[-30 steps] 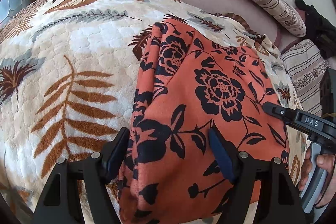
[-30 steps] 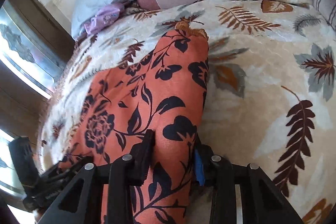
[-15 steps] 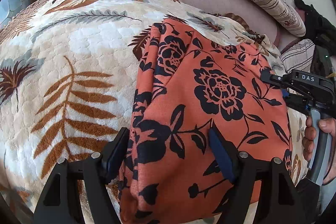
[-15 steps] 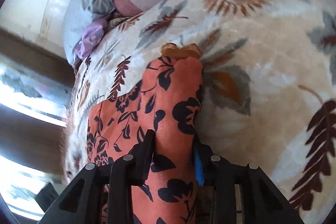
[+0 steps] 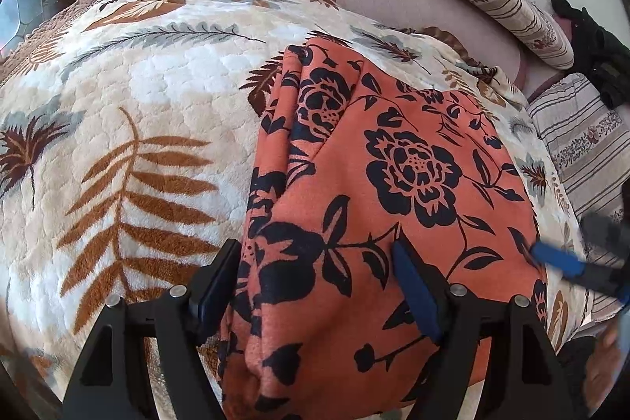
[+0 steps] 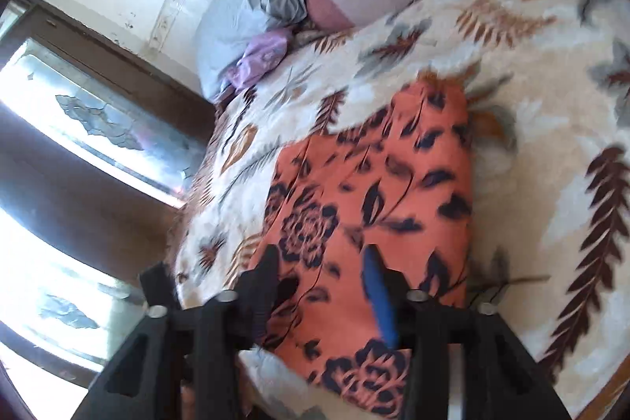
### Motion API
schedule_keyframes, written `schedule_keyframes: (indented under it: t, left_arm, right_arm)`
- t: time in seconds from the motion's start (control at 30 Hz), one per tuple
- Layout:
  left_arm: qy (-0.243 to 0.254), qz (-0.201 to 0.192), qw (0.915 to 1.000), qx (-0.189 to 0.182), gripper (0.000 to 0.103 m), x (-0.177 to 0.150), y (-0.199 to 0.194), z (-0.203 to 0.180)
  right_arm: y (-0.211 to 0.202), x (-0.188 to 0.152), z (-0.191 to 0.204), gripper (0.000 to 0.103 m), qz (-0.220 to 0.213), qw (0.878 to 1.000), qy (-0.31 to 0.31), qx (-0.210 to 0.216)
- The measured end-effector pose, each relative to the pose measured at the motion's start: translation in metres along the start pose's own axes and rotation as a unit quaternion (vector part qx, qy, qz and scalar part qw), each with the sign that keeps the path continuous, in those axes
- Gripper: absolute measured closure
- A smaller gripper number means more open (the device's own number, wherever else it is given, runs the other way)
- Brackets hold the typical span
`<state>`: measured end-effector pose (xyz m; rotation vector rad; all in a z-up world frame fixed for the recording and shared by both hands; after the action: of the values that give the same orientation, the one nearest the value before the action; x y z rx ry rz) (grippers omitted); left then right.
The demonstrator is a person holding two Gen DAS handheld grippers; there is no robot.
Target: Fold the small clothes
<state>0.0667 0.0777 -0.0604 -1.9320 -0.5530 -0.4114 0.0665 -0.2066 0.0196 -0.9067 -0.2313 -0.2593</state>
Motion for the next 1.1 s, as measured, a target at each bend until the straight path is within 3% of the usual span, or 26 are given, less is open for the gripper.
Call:
schedule_keyframes:
  t: [0.03, 0.07, 0.17, 0.27, 0.3, 0.33, 0.37, 0.47, 0.57, 0.63, 0.77, 0.97, 1.0, 1.03, 1.1]
  left_arm:
    - [0.001, 0.001, 1.0000, -0.003, 0.024, -0.001, 0.000, 0.000]
    - [0.002, -0.003, 1.0000, -0.001, 0.024, -0.002, -0.002, 0.000]
    - [-0.006, -0.017, 0.9998, -0.004, 0.025, -0.005, -0.020, 0.002]
    - [-0.035, -0.040, 0.9985, -0.011, 0.025, -0.012, -0.047, 0.013]
    - [-0.056, -0.017, 0.9982, -0.015, 0.027, -0.019, -0.045, 0.020]
    - [-0.082, 0.023, 0.9959, -0.032, 0.041, -0.030, -0.036, 0.029]
    - [-0.101, 0.035, 0.9927, -0.056, 0.046, -0.038, -0.032, 0.035]
    - [-0.106, 0.034, 0.9916, -0.065, 0.056, -0.039, -0.048, 0.034]
    - [-0.109, 0.033, 0.9912, -0.067, 0.057, -0.034, -0.062, 0.029]
    - [-0.112, 0.014, 0.9908, -0.075, 0.056, -0.020, -0.074, 0.025]
    - [-0.084, -0.024, 0.9932, -0.077, 0.036, 0.028, -0.078, 0.010]
    - [-0.086, 0.041, 0.9919, -0.084, 0.036, 0.087, 0.010, 0.012]
    - [-0.104, 0.058, 0.9898, -0.079, 0.038, 0.088, 0.026, 0.023]
    - [-0.135, 0.071, 0.9855, -0.075, 0.065, 0.086, 0.039, 0.039]
    - [-0.223, 0.057, 0.9639, -0.134, 0.071, 0.077, 0.042, 0.068]
  right_arm:
    - [0.012, -0.012, -0.009, 0.021, 0.012, 1.000, -0.002, -0.013]
    - [0.008, -0.017, -0.011, 0.027, -0.013, 1.000, -0.004, -0.014]
    - [-0.015, -0.021, 0.002, 0.025, -0.032, 0.999, 0.009, -0.024]
    - [-0.033, -0.026, 0.022, 0.024, -0.066, 0.997, -0.041, -0.001]
    - [-0.026, -0.032, 0.022, 0.019, -0.053, 0.997, -0.051, -0.008]
    - [-0.009, -0.036, 0.017, 0.019, -0.024, 0.998, -0.054, -0.026]
    - [0.005, -0.043, 0.006, 0.019, -0.001, 0.998, -0.044, -0.038]
    - [0.002, -0.046, -0.002, 0.019, -0.025, 0.999, -0.025, -0.018]
    - [0.004, -0.046, -0.003, 0.019, -0.019, 0.999, -0.030, -0.014]
    - [0.005, -0.046, -0.004, 0.019, -0.018, 0.999, -0.030, -0.003]
    - [-0.001, -0.050, -0.010, 0.019, -0.025, 0.999, -0.030, 0.011]
    - [-0.004, -0.048, -0.010, 0.019, -0.018, 0.999, -0.028, 0.015]
    - [-0.004, -0.047, -0.011, 0.019, -0.017, 0.999, -0.026, 0.019]
    - [-0.005, -0.047, -0.013, 0.019, -0.016, 0.999, -0.026, 0.022]
    - [-0.006, -0.047, -0.014, 0.019, -0.013, 0.999, -0.027, 0.030]
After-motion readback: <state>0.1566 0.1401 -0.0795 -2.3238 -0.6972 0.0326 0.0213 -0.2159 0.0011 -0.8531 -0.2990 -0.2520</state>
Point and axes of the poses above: each gripper's, at about its wrist camera, not at the fingertips, and y roughly the way its jaws point, z to its left, x to its top, the point moved 3 cm from there along y, roughly the way its jaws point, and after that the axes turned 8 degrees about -x, right-handed, at the moved point
